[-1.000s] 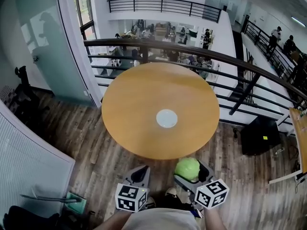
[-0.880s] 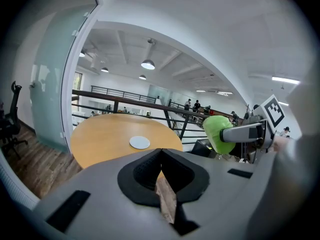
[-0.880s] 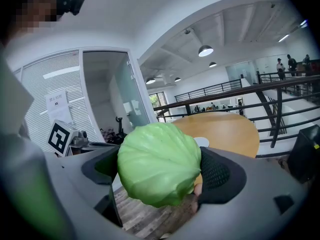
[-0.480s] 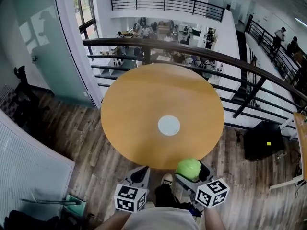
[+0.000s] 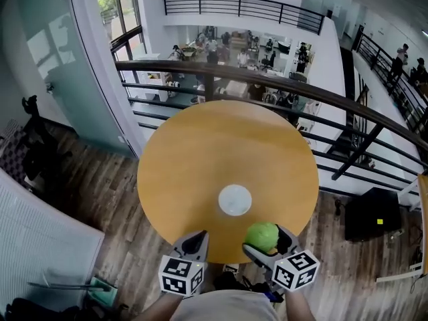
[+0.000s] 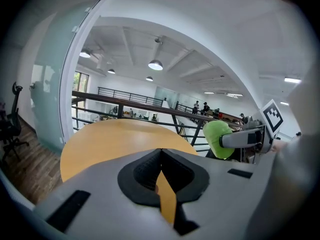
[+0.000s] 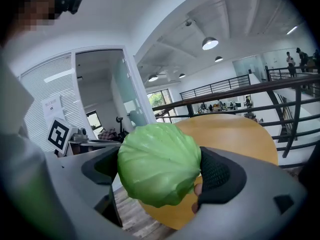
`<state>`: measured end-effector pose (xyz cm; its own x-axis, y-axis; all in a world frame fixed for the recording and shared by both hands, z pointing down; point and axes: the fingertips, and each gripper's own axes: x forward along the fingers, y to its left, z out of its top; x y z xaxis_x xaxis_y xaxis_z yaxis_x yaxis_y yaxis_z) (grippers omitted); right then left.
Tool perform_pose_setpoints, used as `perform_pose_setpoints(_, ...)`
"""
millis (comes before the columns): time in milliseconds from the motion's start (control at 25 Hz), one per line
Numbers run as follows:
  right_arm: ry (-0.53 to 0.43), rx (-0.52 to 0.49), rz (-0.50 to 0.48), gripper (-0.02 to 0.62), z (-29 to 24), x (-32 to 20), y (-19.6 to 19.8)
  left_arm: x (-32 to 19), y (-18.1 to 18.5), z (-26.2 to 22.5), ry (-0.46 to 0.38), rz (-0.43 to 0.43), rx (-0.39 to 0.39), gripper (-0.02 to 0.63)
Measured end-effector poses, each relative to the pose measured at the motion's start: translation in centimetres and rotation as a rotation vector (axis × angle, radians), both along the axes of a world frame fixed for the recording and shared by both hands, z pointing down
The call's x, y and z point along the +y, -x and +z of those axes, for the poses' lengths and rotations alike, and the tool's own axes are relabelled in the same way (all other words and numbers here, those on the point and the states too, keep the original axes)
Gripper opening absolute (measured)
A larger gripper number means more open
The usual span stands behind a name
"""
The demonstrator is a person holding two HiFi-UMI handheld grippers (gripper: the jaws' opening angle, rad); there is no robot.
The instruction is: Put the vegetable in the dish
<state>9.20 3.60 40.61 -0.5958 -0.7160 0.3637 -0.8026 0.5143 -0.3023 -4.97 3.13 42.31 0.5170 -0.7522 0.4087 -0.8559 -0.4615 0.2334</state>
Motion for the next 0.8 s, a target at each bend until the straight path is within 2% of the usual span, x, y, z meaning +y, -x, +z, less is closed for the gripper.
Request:
perform_pose_setpoints(200, 0.002, -0.01, -0.027, 0.479, -0.2, -4.0, -1.5, -3.8, -1.6, -0.3, 0.003, -0.027, 0.004, 0.021)
perform_pose_setpoints(440, 0.028, -0.004, -0.032, 0.479, 0.5, -6.5, -2.7, -6.0, -2.5, -0.3, 0.014, -0.05, 0.002, 0.021)
perform_pose_setpoints(800, 0.04, 0.003, 0.022, 0.479, 0.7, -7.9, -1.9, -7.9, -2.7, -0.3, 0.02, 0.015, -0.005, 0.021)
